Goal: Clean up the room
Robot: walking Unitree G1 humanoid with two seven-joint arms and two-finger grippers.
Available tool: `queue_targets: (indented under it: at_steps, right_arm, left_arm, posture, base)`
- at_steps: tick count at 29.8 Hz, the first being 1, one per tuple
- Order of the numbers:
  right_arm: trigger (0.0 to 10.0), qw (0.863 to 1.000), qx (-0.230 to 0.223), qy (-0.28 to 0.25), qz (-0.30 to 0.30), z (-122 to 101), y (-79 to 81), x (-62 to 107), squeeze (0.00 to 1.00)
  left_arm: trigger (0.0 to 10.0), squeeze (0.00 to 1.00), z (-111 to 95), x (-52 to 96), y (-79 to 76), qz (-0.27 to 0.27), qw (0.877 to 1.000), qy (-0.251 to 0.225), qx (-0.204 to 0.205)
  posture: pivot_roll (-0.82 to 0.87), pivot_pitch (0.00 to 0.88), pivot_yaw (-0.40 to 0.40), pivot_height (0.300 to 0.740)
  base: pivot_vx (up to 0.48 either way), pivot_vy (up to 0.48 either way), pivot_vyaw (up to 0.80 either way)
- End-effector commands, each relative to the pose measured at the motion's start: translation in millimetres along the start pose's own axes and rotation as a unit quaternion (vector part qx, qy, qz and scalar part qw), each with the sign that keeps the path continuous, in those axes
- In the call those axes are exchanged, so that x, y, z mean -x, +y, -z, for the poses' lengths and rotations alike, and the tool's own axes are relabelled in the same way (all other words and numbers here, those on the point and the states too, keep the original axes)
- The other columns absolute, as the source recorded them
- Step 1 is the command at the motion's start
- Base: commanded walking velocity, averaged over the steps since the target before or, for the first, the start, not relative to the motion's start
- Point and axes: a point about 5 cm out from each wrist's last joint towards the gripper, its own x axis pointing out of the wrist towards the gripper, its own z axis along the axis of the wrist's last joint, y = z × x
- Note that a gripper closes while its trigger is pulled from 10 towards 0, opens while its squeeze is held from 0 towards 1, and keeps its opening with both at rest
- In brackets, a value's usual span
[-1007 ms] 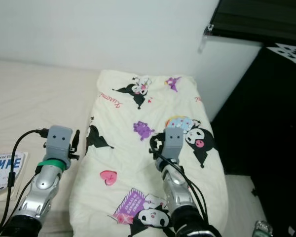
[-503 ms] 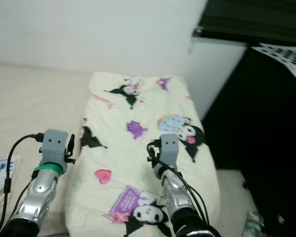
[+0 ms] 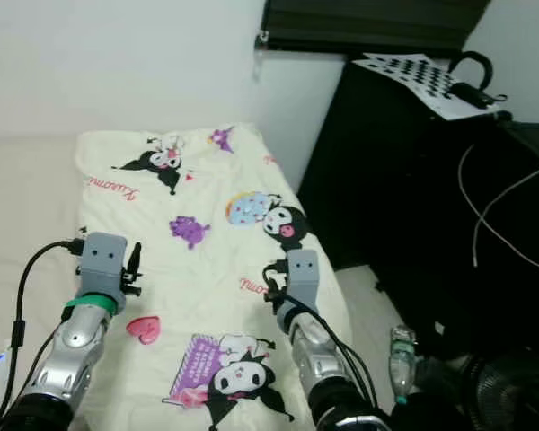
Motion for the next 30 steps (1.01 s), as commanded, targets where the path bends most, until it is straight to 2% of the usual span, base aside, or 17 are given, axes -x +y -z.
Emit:
queue_targets:
  at_steps: [1, 10, 17, 23, 30]
  right_arm:
    - [10.0, 1.000, -0.006, 0.009, 0.009, 3, -4.4, 0.7, 0.00]
    - [10.0, 1.000, -0.009, 0.006, 0.012, 2, -5.8, 0.6, 0.00]
    - [10.0, 0.999, -0.004, 0.023, 0.022, 9, -4.8, 1.9, 0.00]
    - [10.0, 1.000, 0.000, 0.016, 0.006, 7, 1.4, 0.6, 0.00]
    - [10.0, 1.000, -0.005, 0.014, -0.009, 6, 8.8, -0.5, 0.00]
  left_arm:
    - [10.0, 0.00, 8, 4.4, -4.0, 0.006, 1.000, 0.020, 0.007]
    - [10.0, 0.00, 8, 3.8, -4.8, 0.009, 1.000, 0.022, 0.004]
    - [10.0, 0.00, 12, 3.5, 1.9, 0.007, 0.999, 0.034, 0.006]
    - [10.0, 0.00, 12, 1.4, 3.9, 0.006, 0.999, 0.033, 0.005]
    - [10.0, 0.00, 10, 0.2, 4.4, 0.009, 1.000, 0.030, 0.004]
  posture:
    - [0.04, 0.000, -0.045, 0.740]
    - [0.05, 0.000, -0.037, 0.740]
    - [0.05, 0.000, -0.021, 0.740]
    - [0.05, 0.000, -0.012, 0.740]
    - [0.05, 0.000, -0.010, 0.740]
  base:
    - [0.000, 0.000, 0.00]
    - [0.000, 0.000, 0.00]
    - [0.000, 0.000, 0.00]
    - [0.000, 0.000, -0.76]
    - [0.000, 0.000, 0.00]
